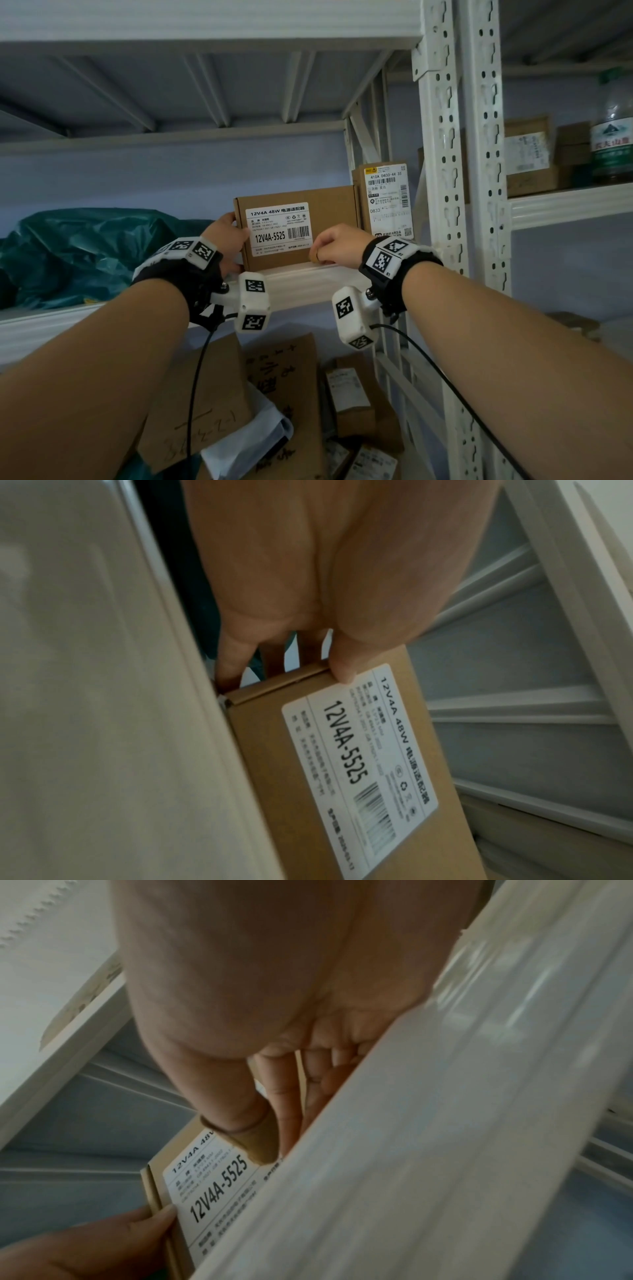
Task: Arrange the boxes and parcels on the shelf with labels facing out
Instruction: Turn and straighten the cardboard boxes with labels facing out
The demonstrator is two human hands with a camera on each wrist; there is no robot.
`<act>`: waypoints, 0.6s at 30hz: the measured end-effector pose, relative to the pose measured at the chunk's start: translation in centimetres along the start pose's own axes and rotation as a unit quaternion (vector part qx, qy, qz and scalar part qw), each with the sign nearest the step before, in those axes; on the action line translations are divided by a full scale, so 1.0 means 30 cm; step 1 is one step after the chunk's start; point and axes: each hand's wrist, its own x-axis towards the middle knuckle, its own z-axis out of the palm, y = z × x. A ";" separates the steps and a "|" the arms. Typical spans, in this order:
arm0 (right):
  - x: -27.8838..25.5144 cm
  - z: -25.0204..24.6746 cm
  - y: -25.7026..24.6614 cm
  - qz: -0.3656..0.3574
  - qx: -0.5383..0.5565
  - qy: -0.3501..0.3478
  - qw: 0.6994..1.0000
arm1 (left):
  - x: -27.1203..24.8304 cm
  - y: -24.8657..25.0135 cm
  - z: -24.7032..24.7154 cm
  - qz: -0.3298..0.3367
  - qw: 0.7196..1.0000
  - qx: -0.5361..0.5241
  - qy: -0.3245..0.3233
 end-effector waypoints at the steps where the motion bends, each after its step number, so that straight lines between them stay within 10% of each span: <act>1: -0.002 -0.001 0.000 0.000 -0.001 0.000 1.000 | -0.001 0.000 0.000 -0.001 1.000 -0.002 0.003; 18: -0.013 0.002 -0.003 -0.008 -0.018 -0.001 1.000 | -0.032 0.019 0.050 0.016 0.991 0.113 0.063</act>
